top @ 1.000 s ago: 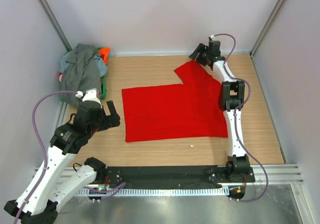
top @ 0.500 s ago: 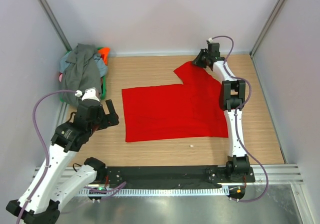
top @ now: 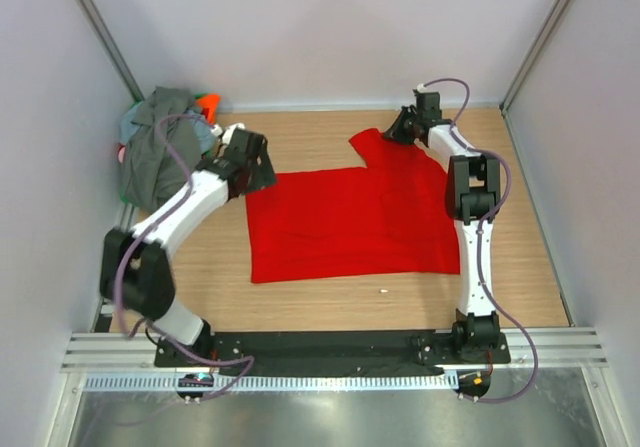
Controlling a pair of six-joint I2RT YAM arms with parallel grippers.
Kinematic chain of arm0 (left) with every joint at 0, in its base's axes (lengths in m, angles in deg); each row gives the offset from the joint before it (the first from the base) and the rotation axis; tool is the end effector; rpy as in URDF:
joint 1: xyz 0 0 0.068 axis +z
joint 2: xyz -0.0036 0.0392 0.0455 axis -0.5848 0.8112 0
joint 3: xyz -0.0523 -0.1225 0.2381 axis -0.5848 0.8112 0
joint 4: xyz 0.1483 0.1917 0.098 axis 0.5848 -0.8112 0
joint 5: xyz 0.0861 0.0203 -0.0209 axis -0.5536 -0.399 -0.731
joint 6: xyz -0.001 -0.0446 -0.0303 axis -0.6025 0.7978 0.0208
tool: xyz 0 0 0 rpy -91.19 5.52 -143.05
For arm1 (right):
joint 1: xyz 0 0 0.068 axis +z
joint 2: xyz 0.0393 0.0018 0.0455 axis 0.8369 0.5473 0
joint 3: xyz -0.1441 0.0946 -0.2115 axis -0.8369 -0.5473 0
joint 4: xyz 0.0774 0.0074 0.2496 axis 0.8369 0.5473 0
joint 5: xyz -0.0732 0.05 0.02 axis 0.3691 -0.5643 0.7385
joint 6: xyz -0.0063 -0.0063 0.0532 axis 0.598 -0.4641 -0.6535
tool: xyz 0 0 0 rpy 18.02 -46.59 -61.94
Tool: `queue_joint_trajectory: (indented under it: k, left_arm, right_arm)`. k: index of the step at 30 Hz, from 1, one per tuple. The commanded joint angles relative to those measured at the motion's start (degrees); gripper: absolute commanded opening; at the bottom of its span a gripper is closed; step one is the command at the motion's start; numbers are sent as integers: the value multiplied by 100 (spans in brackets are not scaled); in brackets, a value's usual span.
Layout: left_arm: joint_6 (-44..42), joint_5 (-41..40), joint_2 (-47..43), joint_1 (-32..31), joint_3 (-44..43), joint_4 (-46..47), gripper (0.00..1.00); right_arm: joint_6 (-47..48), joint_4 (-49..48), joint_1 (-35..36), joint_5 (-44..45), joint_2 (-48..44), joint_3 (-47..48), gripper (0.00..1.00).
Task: Fold and stack the t-shirts
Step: Fold the tshirt
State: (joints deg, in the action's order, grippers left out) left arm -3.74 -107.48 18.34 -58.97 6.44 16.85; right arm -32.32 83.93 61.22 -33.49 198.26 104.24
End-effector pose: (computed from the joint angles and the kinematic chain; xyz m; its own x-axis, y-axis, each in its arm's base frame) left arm 0.2864 -0.1099 0.2833 -0.6755 -0.3391 -0.6548 -0.2935 0.9383 -0.1831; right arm 0.5622 0.0551 0.1416 -0.7212 0.3991 -0.5662 0.0268 0.8328 0.5529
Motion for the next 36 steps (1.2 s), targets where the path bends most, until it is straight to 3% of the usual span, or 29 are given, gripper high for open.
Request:
queue_joint_trajectory:
  k: [1,4,8,15,23,32,36]
  left_arm:
    - [148,129,1388,461,-955,936,80]
    - [236,647,2200,918,-1666,1050,74]
    - [236,657,3245,1149,-2161,1208,73]
    - [43,534,3986,1245,-2627,1393,72]
    - [228,604,3811,1281,-1995,1832,68]
    - [447,867,3644,1272,-1494,2052,53]
    - [500,763,3513,1281,-1362,1956,53]
  right_arm:
    - [-40,-396,34,-125,-599,-184,1]
    - [-67,-404,34,-204,-608,-219,2]
    - [-146,-457,-10,-301,-643,-316,2]
    - [-207,-545,-36,-372,-731,-413,2]
    - [-243,-501,-63,-336,-731,-395,2]
    - [-287,-466,-89,-293,-678,-378,2]
    - [-304,-448,-106,-284,-678,-360,2]
